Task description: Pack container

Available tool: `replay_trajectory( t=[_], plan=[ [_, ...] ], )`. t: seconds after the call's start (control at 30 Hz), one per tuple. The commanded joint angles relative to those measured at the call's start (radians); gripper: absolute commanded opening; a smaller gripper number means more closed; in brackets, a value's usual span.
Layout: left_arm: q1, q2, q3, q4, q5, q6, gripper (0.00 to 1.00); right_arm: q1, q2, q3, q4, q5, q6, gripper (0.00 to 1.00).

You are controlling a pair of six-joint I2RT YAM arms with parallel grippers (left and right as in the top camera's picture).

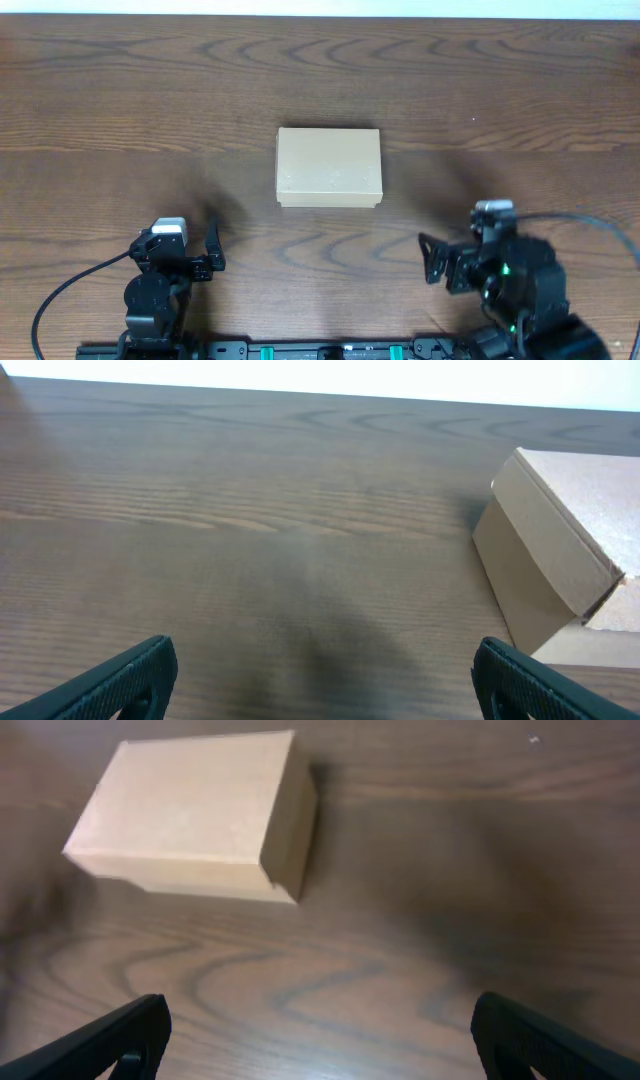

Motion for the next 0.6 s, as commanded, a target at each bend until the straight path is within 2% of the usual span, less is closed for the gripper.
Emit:
replay_trajectory(
  t=[0.0,0.27,0.57],
  plan=[
    [0.006,-0.006,-0.024,0.001,0.003,0.010,0.95,0.035,-0.129,-0.146,0.058,-0.018,-0.004,0.99],
    [0.006,-0.006,-0.024,0.001,0.003,0.010,0.95,0.082,-0.371,-0.365,0.135,-0.071,-0.004,0.99],
    [0.006,-0.006,-0.024,0.001,0.003,0.011,0.95,0.094,-0.445,-0.473,0.139,-0.074,0.041,0.99]
  ],
)
